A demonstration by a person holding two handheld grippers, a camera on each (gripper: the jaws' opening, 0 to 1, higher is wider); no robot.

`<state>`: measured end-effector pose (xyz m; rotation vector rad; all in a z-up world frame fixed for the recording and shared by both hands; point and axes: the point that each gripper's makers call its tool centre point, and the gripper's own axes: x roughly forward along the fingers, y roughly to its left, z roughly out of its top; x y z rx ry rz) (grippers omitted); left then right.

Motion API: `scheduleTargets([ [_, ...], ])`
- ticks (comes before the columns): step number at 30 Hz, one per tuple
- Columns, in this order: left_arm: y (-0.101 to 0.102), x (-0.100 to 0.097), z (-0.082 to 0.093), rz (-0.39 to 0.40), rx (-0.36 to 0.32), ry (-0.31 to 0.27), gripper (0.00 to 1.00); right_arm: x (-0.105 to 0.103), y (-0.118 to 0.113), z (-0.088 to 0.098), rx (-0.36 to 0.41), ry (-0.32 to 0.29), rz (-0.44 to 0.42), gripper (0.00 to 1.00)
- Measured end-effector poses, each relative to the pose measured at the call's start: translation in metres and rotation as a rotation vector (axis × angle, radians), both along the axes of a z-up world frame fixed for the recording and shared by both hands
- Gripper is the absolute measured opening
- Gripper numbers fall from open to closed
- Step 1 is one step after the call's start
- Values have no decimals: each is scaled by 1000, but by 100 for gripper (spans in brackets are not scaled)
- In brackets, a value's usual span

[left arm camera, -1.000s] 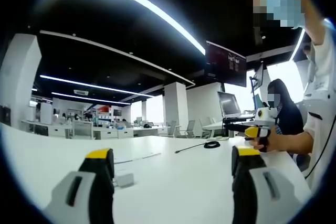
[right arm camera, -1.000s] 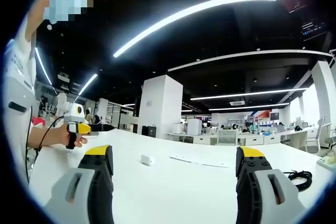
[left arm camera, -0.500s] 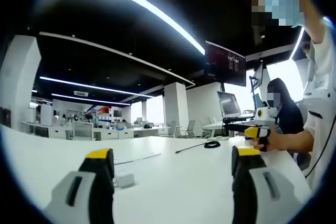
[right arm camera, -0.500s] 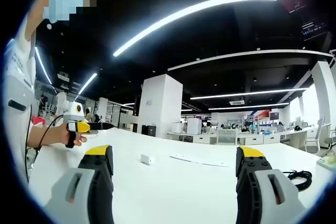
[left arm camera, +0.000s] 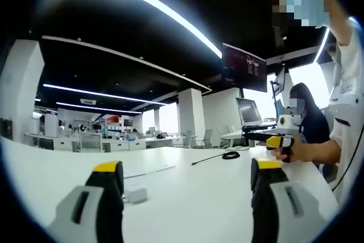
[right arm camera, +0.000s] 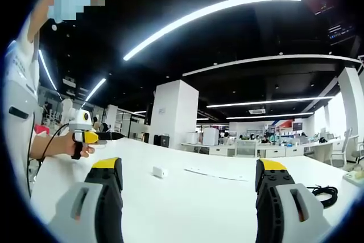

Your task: Plug the desk Type‑C cable into the charger adapter.

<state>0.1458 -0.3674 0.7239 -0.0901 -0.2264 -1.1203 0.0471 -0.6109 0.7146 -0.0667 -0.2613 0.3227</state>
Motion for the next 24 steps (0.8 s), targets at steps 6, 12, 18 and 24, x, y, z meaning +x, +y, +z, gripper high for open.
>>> scheduleTargets([
  [6,1,5,-2,7,-12,25,94,-4,-1,5,-6,-25,-7,99],
  [12,-7,7,-1,-7,-10,38,93,-6,-2,7,8,-33,-2,99],
  [18,-16,12,9,-37,12,21,93,-6,4,5,1,-25,16,99],
  [24,-22,27,14,-51,-5,53,92,-7,6,5,-4,-28,23,99],
])
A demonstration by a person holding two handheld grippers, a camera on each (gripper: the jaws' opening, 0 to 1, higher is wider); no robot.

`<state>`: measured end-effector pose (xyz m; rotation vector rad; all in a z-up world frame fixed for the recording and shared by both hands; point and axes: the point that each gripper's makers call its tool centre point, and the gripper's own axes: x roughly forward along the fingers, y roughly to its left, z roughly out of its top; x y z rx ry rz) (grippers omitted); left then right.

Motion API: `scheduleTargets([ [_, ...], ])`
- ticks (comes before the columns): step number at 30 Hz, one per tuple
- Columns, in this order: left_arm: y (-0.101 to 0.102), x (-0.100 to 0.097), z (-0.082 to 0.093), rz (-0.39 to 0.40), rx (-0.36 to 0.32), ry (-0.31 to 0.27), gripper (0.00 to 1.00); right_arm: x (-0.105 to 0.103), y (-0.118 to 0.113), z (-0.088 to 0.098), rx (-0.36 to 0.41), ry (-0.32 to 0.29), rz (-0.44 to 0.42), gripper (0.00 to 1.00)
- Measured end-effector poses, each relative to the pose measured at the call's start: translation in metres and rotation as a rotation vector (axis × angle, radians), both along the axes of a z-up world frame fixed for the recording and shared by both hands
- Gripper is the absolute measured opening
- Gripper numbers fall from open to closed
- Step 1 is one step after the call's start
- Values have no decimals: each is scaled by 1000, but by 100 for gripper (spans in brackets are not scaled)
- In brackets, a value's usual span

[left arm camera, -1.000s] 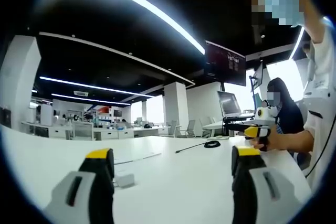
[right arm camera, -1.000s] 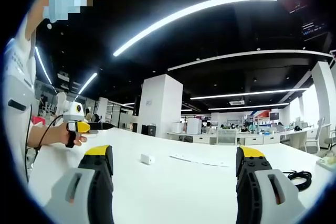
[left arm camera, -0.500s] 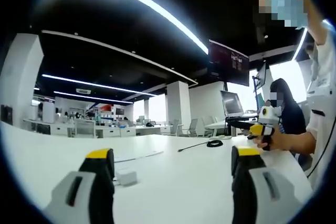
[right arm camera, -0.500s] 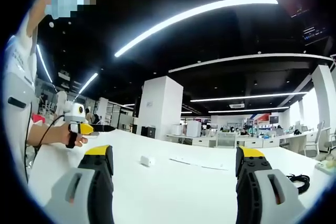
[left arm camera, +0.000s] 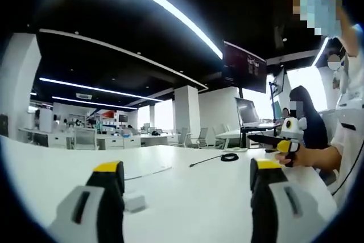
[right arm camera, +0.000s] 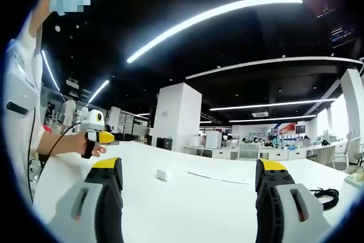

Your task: Plug the desk Type‑C cable into the charger adapter.

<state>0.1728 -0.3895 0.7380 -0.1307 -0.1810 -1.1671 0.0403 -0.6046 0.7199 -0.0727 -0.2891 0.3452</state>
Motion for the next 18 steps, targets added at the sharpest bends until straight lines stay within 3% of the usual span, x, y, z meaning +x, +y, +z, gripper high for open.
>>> scheduleTargets([
  [9,-10,25,3,11,-19,37,91,-1,-1,3,12,-10,2,99],
  [18,-22,43,2,27,-7,35,91,-2,0,4,14,-17,4,99],
])
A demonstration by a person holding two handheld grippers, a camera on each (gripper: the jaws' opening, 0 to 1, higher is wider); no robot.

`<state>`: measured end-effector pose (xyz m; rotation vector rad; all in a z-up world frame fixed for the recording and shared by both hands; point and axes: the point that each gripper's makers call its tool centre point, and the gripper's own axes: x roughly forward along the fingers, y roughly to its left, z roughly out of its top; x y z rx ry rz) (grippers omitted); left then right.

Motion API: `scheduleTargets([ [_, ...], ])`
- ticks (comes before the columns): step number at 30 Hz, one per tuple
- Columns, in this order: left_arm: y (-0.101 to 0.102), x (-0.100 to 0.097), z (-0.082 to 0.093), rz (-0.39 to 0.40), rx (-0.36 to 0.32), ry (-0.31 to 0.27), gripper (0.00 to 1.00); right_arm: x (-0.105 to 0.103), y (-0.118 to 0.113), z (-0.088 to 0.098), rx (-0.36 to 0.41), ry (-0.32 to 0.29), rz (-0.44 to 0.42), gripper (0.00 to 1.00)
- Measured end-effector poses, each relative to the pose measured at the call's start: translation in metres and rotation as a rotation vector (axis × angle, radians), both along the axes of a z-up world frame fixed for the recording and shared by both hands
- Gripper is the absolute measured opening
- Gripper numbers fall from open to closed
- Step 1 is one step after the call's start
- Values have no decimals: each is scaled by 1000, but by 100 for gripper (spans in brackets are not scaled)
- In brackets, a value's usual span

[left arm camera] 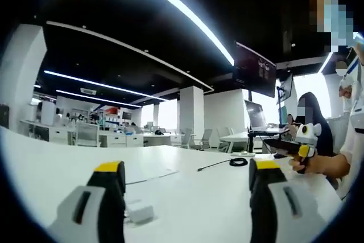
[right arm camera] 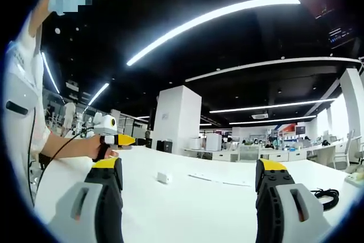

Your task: Plug the desk Type‑C cable into the charger adapter.

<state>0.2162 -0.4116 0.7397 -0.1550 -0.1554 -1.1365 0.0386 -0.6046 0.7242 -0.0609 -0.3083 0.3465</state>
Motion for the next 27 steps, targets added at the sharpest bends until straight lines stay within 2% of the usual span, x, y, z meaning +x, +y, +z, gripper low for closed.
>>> scheduleTargets([
  [16,-11,33,-6,30,52,-3,91,0,1,-1,-5,2,-1,99],
  [21,-15,41,-3,38,60,-23,91,1,1,-2,-6,8,-2,99],
  [27,-19,51,-9,43,84,-38,91,2,1,-3,-10,11,-6,99],
])
